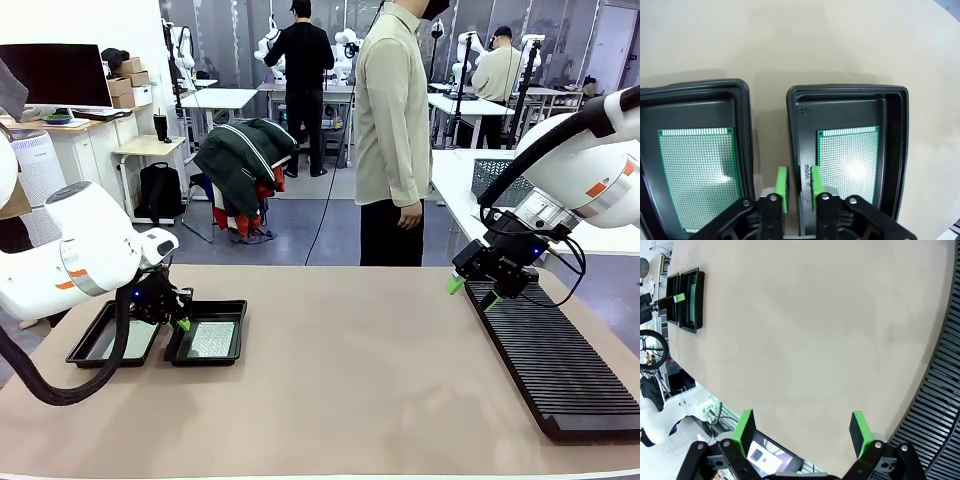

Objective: Inspect and transfer BCBs to ESD trays.
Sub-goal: Pick up the ESD tray and place it on the left side of the table.

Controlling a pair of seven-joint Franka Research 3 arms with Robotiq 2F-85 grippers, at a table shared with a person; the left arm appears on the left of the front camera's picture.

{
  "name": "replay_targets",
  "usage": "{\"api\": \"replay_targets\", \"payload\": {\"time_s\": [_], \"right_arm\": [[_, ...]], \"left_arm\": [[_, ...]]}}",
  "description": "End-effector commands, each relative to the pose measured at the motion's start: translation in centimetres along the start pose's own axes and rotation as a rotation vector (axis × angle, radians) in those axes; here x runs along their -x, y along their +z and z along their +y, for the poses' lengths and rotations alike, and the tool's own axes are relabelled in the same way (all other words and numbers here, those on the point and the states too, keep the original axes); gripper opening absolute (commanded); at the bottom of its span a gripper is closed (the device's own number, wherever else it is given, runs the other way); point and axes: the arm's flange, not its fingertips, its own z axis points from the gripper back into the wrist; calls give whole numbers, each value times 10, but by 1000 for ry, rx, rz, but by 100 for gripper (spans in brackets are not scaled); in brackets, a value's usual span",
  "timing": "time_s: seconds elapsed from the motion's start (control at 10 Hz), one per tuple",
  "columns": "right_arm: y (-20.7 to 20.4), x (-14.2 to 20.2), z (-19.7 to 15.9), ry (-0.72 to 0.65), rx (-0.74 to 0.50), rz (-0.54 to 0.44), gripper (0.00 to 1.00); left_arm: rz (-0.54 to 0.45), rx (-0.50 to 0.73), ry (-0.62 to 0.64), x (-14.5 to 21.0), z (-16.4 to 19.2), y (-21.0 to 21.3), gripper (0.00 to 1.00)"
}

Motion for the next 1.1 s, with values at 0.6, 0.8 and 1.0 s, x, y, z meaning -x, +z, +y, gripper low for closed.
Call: {"api": "replay_targets", "payload": {"time_s": [0.6, 0.8, 1.0], "right_arm": [[-1, -1, 1, -21, 26, -7, 100], [-1, -1, 1, -21, 26, -7, 100], [-1, -1, 1, -21, 26, -7, 100]], "left_arm": [[-45, -242, -52, 4, -44, 71, 100], [5, -261, -68, 9, -50, 100, 100], [33, -266, -67, 16, -58, 121, 100]]}}
